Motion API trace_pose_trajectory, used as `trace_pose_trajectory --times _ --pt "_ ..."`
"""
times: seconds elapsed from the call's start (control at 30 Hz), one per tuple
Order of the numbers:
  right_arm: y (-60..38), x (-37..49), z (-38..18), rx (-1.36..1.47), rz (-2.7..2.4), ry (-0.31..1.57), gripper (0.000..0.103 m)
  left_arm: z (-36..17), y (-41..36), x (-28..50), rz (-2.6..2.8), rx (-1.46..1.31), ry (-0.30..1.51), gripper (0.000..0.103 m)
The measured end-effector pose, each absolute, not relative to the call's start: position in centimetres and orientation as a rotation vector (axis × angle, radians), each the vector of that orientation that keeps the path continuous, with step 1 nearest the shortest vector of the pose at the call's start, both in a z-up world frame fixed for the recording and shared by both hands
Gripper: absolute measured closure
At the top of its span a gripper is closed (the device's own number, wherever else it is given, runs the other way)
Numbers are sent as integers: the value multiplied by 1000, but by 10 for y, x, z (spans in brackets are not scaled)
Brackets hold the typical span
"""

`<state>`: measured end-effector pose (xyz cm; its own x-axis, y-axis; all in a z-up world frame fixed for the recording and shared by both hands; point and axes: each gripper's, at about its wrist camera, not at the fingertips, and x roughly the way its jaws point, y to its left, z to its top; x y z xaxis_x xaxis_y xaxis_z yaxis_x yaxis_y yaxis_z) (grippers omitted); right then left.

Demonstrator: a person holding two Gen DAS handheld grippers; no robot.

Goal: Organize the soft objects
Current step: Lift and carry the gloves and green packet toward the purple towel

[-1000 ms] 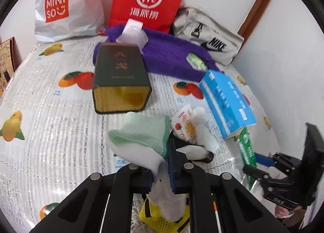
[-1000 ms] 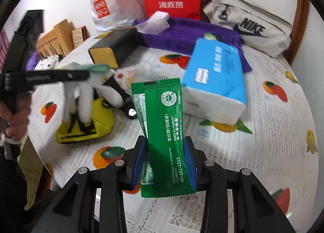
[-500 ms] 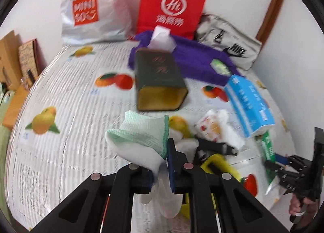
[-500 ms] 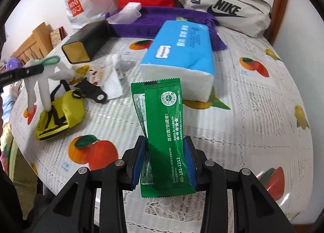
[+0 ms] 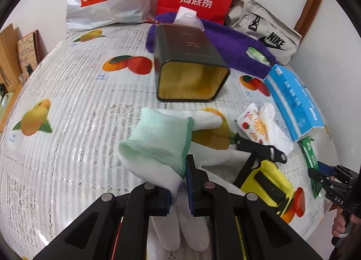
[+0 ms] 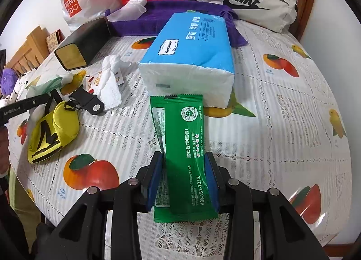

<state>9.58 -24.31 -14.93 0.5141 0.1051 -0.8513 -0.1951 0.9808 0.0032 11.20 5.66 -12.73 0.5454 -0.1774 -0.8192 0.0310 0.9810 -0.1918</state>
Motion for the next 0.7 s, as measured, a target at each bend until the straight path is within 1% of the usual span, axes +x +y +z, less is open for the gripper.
trace_pose_trajectory --times 0.17,0.7 --pt "-245 92 -139 -61 217 1007 69 -108 56 112 -149 -166 943 93" --pt "-231 77 -84 -73 338 876 69 -44 41 110 -177 -128 835 93"
